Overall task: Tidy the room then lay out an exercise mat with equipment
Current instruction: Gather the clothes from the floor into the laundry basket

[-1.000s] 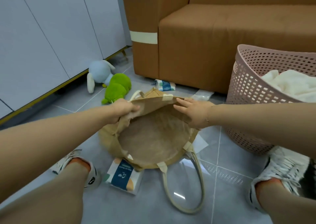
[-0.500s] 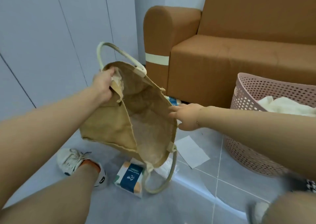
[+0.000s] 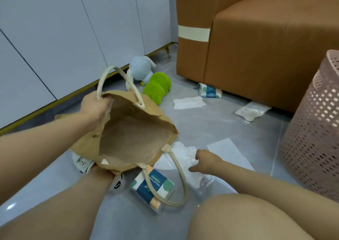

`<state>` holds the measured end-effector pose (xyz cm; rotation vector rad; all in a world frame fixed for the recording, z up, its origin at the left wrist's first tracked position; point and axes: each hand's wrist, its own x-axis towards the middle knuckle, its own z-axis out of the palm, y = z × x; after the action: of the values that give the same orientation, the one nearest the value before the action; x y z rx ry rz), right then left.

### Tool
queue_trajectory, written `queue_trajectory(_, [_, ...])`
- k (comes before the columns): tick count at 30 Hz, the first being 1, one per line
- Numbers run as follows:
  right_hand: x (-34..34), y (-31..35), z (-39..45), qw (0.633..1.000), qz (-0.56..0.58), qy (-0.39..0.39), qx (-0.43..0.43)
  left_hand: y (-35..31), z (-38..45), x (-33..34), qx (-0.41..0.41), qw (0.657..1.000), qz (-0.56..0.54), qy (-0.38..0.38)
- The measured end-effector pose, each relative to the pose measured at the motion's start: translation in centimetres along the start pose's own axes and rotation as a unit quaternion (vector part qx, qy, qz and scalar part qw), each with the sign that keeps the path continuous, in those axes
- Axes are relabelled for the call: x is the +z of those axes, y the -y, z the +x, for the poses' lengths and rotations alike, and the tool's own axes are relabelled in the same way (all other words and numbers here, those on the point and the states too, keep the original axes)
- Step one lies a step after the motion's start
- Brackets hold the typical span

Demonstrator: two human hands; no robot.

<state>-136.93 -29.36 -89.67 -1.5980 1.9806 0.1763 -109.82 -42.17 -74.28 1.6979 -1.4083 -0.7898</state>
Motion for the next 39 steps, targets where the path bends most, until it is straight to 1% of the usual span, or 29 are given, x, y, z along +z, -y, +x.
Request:
queue_trajectory(2, [1.6, 0.1, 1.3, 0.999, 0.037, -0.011, 0.034, 1.3, 0.5, -0.3, -0.011, 1.000, 0.008, -0.004])
queue_trajectory(7, [3.9, -0.3, 3.7, 0.995, 0.040, -0.048, 0.083, 3.6, 2.0, -0.6, -0.042, 0.999, 0.012, -0.010])
queue_trajectory(11, [4.6, -0.6, 3.7, 0.993, 0.075, -0.040, 0.080, 4.5, 2.1, 0.2, -0.040, 0.999, 0.019, -0.003])
queue_trajectory(13, [4.4, -0.9, 3.2, 0.991, 0.095, -0.063, 0.070, 4.5, 1.8, 0.7, -0.039, 0.999, 0.017, 0.001])
queue_trajectory(15, [3.5, -1.5, 2.9, 0.980, 0.165, -0.097, 0.051, 4.3, 1.4, 1.3, -0.042, 0.999, 0.001, 0.014])
queue_trajectory(17, [1.8, -1.9, 2.9, 0.955, 0.269, -0.121, 0.024, 4.1, 0.8, 1.6, -0.043, 0.999, -0.003, 0.026])
queue_trajectory(19, [0.5, -2.1, 3.7, 0.927, 0.352, -0.129, 0.021, 4.2, 0.4, 1.8, -0.050, 0.998, -0.010, 0.039])
queue_trajectory(20, [0.0, -2.0, 4.4, 0.920, 0.371, -0.124, 0.025, 4.3, 0.2, 1.8, -0.052, 0.997, -0.015, 0.047])
queue_trajectory(21, [-0.2, -1.7, 5.1, 0.922, 0.368, -0.114, 0.023, 4.4, 0.1, 1.9, -0.056, 0.997, -0.019, 0.054])
queue_trajectory(22, [-0.2, -1.4, 5.9, 0.938, 0.332, -0.100, 0.020, 4.6, 0.0, 1.9, -0.059, 0.996, -0.019, 0.060])
queue_trajectory(24, [0.2, -0.8, 7.4, 0.980, 0.183, -0.078, 0.009, 5.0, -0.2, 1.8, -0.062, 0.996, -0.015, 0.065])
queue_trajectory(25, [0.4, -0.5, 7.8, 0.991, 0.114, -0.070, -0.001, 5.3, -0.2, 1.8, -0.060, 0.996, -0.014, 0.068])
queue_trajectory(26, [0.7, -0.4, 8.0, 0.996, 0.063, -0.065, -0.007, 5.5, -0.3, 1.8, -0.059, 0.996, -0.014, 0.072])
queue_trajectory(28, [1.2, 0.0, 8.5, 0.998, 0.008, -0.065, -0.010, 6.2, 0.0, 1.6, -0.063, 0.995, -0.014, 0.077])
queue_trajectory(30, [1.5, 0.5, 8.5, 0.998, 0.008, -0.062, 0.002, 6.7, 0.1, 1.5, -0.081, 0.993, -0.015, 0.088])
queue_trajectory(32, [1.6, 0.8, 8.2, 0.997, 0.058, -0.049, 0.033, 6.9, 0.3, 1.5, -0.107, 0.989, -0.015, 0.097])
queue_trajectory(35, [0.4, 0.1, 6.9, 0.990, 0.114, -0.036, 0.073, 6.6, 0.5, 1.4, -0.157, 0.980, -0.053, 0.106])
queue_trajectory(37, [-1.5, -1.2, 5.0, 0.984, 0.139, -0.053, 0.100, 5.6, 0.5, 1.4, -0.176, 0.972, -0.082, 0.131])
queue_trajectory(39, [-4.5, -2.6, 2.3, 0.969, 0.191, -0.091, 0.129, 4.2, 0.0, 1.3, -0.177, 0.965, -0.088, 0.170])
